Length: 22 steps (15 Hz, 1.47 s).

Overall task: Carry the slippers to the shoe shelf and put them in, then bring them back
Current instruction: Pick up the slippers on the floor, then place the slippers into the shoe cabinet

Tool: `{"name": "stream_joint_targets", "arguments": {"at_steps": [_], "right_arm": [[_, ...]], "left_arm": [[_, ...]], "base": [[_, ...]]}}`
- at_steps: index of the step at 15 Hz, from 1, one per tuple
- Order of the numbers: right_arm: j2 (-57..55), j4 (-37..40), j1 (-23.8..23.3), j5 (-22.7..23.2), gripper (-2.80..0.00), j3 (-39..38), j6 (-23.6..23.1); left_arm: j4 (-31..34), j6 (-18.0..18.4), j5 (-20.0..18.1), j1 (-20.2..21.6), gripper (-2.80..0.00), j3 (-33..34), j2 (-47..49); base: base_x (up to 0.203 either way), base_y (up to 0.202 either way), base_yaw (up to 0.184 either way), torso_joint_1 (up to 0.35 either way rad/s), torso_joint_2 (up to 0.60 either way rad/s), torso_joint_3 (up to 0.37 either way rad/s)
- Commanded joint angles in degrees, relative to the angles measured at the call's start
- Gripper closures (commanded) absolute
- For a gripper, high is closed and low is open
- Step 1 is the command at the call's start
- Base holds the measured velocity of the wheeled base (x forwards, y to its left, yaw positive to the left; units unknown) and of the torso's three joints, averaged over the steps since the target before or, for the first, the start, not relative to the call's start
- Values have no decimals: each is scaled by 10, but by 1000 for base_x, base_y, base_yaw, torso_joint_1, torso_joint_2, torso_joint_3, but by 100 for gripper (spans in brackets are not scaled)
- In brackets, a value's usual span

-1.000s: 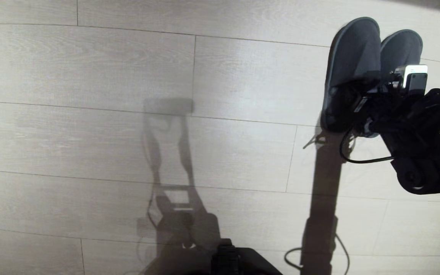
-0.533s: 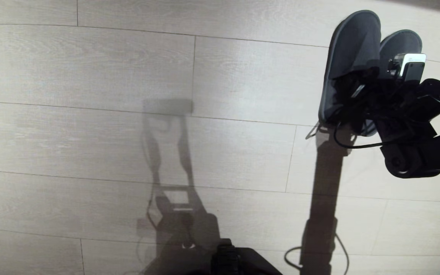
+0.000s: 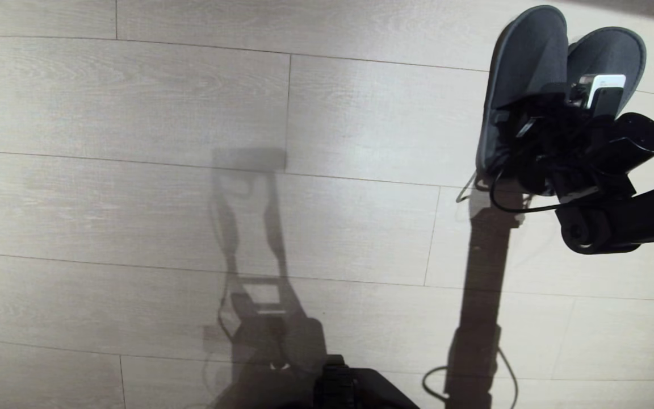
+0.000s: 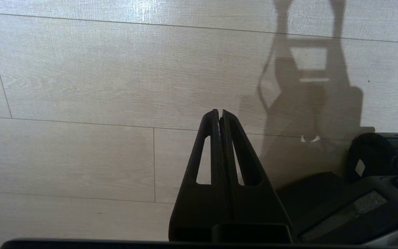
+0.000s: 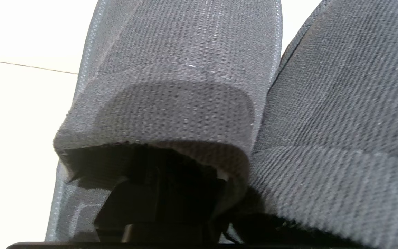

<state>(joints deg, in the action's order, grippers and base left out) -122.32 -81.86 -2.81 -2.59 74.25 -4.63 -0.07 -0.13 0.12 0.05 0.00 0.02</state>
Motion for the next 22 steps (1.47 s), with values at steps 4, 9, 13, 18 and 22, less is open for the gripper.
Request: {"name": "stream_joint_targets", "arguments": {"at_steps": [4, 9, 13, 18, 22], "right_arm": [[41, 18, -5, 12, 0, -33, 13], [215, 105, -4, 39, 0, -134, 49], [318, 157, -4, 53, 0, -205, 72], [445, 243, -3, 59, 0, -259, 74], [596, 353, -3, 104, 0, -303, 74]], "left_arm": [[0, 0, 1, 0, 0, 0, -1], [0, 0, 0, 0, 0, 0, 0], [0, 0, 0, 0, 0, 0, 0], [0, 0, 0, 0, 0, 1, -1], [0, 0, 0, 0, 0, 0, -1]], "base": [[0, 0, 0, 0, 0, 0], [0, 0, 0, 0, 0, 0], [0, 0, 0, 0, 0, 0], [0, 0, 0, 0, 0, 0], [0, 0, 0, 0, 0, 0]]}}
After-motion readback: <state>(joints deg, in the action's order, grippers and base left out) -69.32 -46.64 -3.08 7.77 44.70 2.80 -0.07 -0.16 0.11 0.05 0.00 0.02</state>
